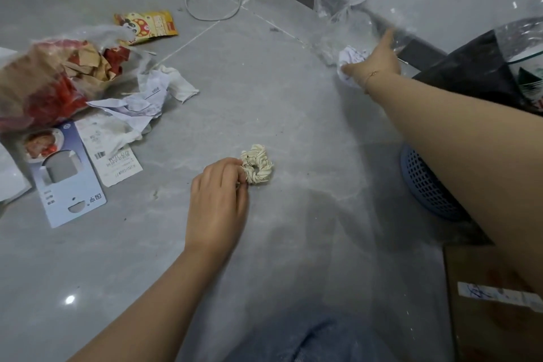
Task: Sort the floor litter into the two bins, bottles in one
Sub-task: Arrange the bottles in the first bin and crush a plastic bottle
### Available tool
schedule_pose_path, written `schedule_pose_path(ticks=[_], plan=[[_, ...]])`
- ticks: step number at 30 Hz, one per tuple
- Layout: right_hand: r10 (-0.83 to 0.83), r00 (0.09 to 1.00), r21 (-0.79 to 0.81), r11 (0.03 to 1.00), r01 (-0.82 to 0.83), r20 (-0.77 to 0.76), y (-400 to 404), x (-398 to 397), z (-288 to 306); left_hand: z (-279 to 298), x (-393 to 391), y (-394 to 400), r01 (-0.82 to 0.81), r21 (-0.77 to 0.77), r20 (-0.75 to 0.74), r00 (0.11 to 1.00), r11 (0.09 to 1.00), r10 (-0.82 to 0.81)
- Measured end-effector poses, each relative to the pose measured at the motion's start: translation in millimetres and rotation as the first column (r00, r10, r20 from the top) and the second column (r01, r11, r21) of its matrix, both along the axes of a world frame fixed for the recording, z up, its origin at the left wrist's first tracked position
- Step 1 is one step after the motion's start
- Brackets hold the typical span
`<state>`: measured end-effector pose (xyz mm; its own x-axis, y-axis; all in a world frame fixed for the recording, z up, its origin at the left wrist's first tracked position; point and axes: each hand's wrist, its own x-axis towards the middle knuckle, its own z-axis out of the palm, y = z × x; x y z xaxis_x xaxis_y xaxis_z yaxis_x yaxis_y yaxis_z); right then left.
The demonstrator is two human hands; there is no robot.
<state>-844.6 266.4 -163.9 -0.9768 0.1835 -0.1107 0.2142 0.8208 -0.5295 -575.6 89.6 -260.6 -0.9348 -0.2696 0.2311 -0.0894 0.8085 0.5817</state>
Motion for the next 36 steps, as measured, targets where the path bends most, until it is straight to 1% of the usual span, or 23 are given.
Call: schedule_pose_path(ticks=[2, 4, 8, 12, 15, 20, 21, 22, 23, 25, 26, 27, 30, 32, 34, 36], plan=[[0.023, 1.000, 0.087, 0.996, -0.024, 0.017, 7.6, -6.4, -8.5, 0.2, -1.0, -0.3, 0.001, -0.001, 0.001, 1.000, 1.000, -0.001], [0.071, 0.997, 0.124, 0.990, -0.069, -0.010, 12.7, -5.5, -17.7, -0.4, -1.7, -0.3, 0.003, -0.009, 0.002, 1.000, 1.000, -0.003], [0.122, 0.992, 0.123, 0.985, -0.117, -0.037, 17.4, 8.1, -28.8, -0.9, -0.8, -0.3, 0.002, -0.017, 0.001, 1.000, 1.000, -0.002], [0.179, 0.980, 0.046, 0.983, -0.175, -0.089, 18.1, 36.2, -35.9, -1.6, -1.2, 0.3, -0.004, -0.028, -0.013, 1.000, 1.000, 0.003], [0.290, 0.951, 0.098, 0.955, -0.280, -0.111, 14.9, 63.4, -34.0, -1.2, -1.5, 0.2, -0.008, -0.034, -0.039, 0.999, 0.999, 0.007], [0.430, 0.901, 0.121, 0.899, -0.422, -0.052, 10.6, 110.3, -6.4, -3.3, -2.2, -2.9, -0.011, 0.000, -0.067, 0.998, 1.000, 0.011], [0.461, 0.887, 0.116, 0.883, -0.456, -0.020, 12.2, 119.8, 0.8, -4.8, -1.1, -3.2, -0.020, 0.035, -0.069, 0.997, 0.999, 0.023], [0.489, 0.872, 0.119, 0.865, -0.487, 0.019, 14.4, 128.8, 10.3, -3.5, 1.4, -2.2, -0.051, 0.112, -0.062, 0.996, 0.992, 0.058], [0.517, 0.854, 0.130, 0.845, -0.519, 0.056, 18.3, 138.3, 21.1, 2.3, 5.7, 0.0, -0.103, 0.223, -0.055, 0.992, 0.969, 0.118], [0.531, 0.836, 0.122, 0.829, -0.546, 0.136, 28.4, 156.3, 40.8, 17.0, 16.9, 6.3, -0.235, 0.446, -0.002, 0.965, 0.864, 0.263], [0.534, 0.829, 0.103, 0.826, -0.553, 0.169, 35.6, 168.4, 50.9, 27.7, 25.2, 12.1, -0.270, 0.517, 0.011, 0.951, 0.812, 0.309], [0.543, 0.815, 0.077, 0.821, -0.566, 0.200, 42.3, 179.1, 59.8, 38.9, 33.7, 18.4, -0.271, 0.566, -0.001, 0.945, 0.779, 0.328], [0.548, 0.778, 0.028, 0.812, -0.583, 0.308, 65.2, 208.5, 76.0, 73.6, 57.7, 40.1, -0.187, 0.672, -0.033, 0.959, 0.716, 0.282], [0.540, 0.774, -0.001, 0.820, -0.572, 0.331, 82.8, 228.3, 88.6, 96.5, 70.1, 58.1, -0.126, 0.727, -0.029, 0.976, 0.675, 0.214], [0.545, 0.791, -0.072, 0.833, -0.549, 0.278, 96.3, 247.1, 103.7, 119.8, 76.3, 74.5, -0.066, 0.781, -0.034, 0.988, 0.620, 0.148], [0.525, 0.827, -0.156, 0.851, -0.502, 0.203, 110.7, 263.1, 122.7, 145.9, 78.8, 92.6, -0.009, 0.826, -0.035, 0.997, 0.564, 0.068]])
